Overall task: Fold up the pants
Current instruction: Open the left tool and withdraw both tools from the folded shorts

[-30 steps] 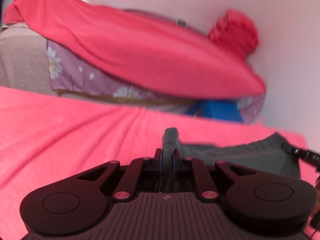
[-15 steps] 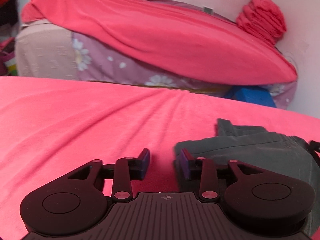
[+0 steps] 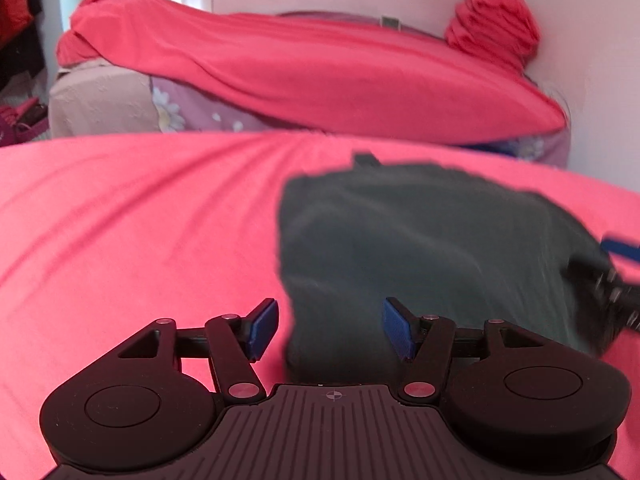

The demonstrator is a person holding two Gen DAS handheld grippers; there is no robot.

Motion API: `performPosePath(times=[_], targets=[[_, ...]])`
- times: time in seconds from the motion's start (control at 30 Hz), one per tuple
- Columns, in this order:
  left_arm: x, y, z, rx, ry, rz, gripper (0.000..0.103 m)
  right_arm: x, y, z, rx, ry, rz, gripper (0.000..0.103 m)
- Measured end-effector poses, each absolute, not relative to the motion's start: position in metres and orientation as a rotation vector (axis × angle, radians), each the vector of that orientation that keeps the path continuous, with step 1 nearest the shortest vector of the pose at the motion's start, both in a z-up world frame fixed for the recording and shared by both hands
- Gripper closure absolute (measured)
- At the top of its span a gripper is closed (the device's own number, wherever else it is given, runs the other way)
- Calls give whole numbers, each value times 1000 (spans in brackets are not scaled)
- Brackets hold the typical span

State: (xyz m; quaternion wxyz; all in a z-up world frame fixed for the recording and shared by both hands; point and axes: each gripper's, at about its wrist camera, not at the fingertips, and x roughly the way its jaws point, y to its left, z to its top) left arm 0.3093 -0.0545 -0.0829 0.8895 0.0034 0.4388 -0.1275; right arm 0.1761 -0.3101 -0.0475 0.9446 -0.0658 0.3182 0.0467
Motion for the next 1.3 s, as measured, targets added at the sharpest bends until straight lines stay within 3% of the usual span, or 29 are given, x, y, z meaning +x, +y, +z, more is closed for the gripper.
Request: performPosePath(times=[0.17,0.27,0.47,0.57,0.87,1.3], targets=[[320,-49,-107,-14,961,-210,0,182,-319,-61,-170,722,93,36],[326,-42,-113,-16,982,-183,0,185,-366,-78,-39,801,-5,24],[306,-45,-90,5,971,-161,0,165,-395,-48,76,726,-146,21],[292,-52,-76,15,961,-161,0,149,-390,-31,126,687,-103,15],[251,-75,-68,31,997,-168,0,116,-324,-42,50,798,33,15],[216,-94,-83,78,1040,-190,0,99,-300,-55,3,874,60,14]])
